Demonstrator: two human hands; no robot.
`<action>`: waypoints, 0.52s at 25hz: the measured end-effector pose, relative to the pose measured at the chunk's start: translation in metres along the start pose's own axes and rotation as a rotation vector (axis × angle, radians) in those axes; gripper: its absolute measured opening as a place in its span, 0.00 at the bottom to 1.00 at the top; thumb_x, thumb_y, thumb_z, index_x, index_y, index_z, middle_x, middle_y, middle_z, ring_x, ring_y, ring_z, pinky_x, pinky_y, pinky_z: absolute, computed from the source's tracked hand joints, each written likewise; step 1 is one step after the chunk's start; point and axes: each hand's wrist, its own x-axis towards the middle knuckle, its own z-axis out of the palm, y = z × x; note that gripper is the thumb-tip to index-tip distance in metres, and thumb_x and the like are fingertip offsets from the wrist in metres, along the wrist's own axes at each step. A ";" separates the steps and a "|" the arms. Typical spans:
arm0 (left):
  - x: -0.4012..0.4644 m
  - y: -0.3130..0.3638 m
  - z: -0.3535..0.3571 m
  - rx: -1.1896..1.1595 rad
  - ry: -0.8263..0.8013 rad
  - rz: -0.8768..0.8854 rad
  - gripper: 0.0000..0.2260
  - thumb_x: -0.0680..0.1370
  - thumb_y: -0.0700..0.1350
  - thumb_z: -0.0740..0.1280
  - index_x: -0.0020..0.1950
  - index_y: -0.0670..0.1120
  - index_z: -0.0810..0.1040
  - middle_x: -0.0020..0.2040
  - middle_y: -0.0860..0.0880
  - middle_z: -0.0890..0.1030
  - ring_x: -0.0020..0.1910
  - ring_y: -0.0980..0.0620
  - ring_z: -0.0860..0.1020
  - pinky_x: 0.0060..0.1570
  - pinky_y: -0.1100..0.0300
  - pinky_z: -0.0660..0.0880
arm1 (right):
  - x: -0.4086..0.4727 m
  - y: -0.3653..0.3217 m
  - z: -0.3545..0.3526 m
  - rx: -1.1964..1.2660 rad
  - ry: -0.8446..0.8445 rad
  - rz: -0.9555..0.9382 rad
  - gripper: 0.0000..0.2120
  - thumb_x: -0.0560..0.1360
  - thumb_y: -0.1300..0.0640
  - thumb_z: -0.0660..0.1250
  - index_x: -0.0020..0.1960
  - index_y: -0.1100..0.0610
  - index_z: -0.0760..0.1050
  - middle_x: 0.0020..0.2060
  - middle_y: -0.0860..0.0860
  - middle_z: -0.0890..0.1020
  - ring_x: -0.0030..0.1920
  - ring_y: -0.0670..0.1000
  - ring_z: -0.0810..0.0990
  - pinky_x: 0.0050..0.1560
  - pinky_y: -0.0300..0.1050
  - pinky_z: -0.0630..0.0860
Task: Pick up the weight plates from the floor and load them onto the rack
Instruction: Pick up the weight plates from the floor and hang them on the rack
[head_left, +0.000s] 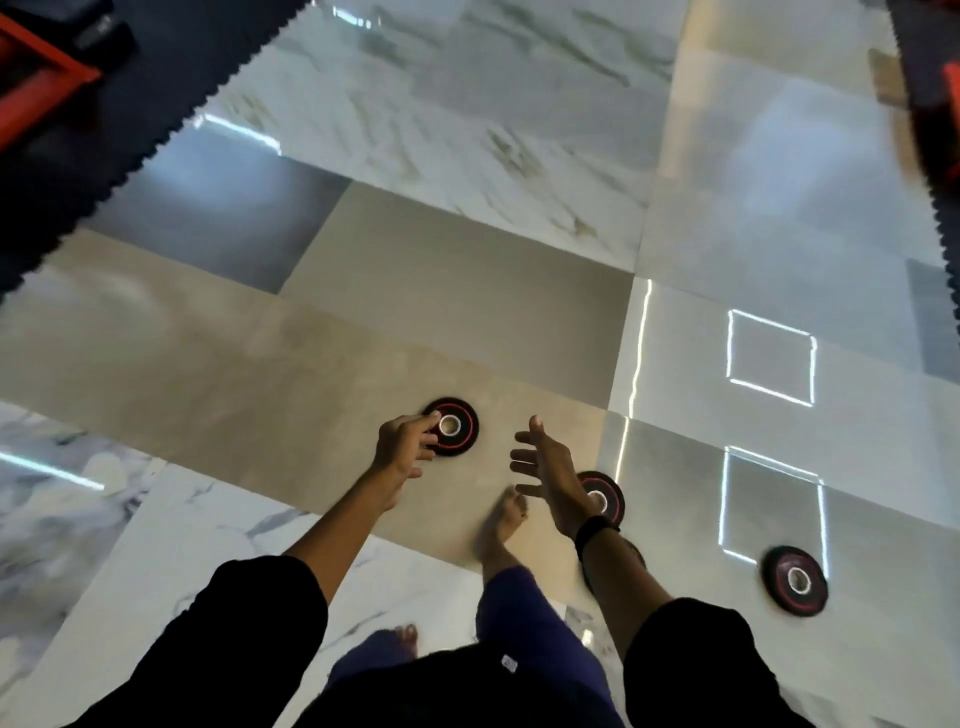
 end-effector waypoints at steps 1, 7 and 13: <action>0.012 0.002 0.008 0.011 0.011 -0.027 0.11 0.78 0.52 0.67 0.54 0.46 0.78 0.53 0.41 0.82 0.49 0.42 0.81 0.51 0.49 0.74 | 0.015 -0.004 -0.004 0.011 -0.003 0.024 0.31 0.80 0.36 0.51 0.69 0.58 0.70 0.64 0.59 0.76 0.62 0.58 0.75 0.60 0.56 0.73; 0.122 0.017 0.046 0.074 0.062 -0.162 0.15 0.78 0.51 0.68 0.61 0.44 0.78 0.52 0.42 0.82 0.51 0.42 0.80 0.46 0.53 0.72 | 0.131 -0.028 -0.029 -0.020 -0.052 0.152 0.29 0.80 0.37 0.53 0.67 0.58 0.72 0.61 0.57 0.77 0.61 0.57 0.76 0.61 0.57 0.73; 0.312 -0.067 0.061 0.231 0.062 -0.258 0.07 0.76 0.49 0.71 0.46 0.45 0.79 0.42 0.43 0.80 0.41 0.46 0.77 0.32 0.59 0.69 | 0.321 0.063 -0.013 -0.084 0.020 0.221 0.23 0.80 0.39 0.57 0.54 0.58 0.77 0.47 0.54 0.78 0.49 0.54 0.76 0.49 0.51 0.71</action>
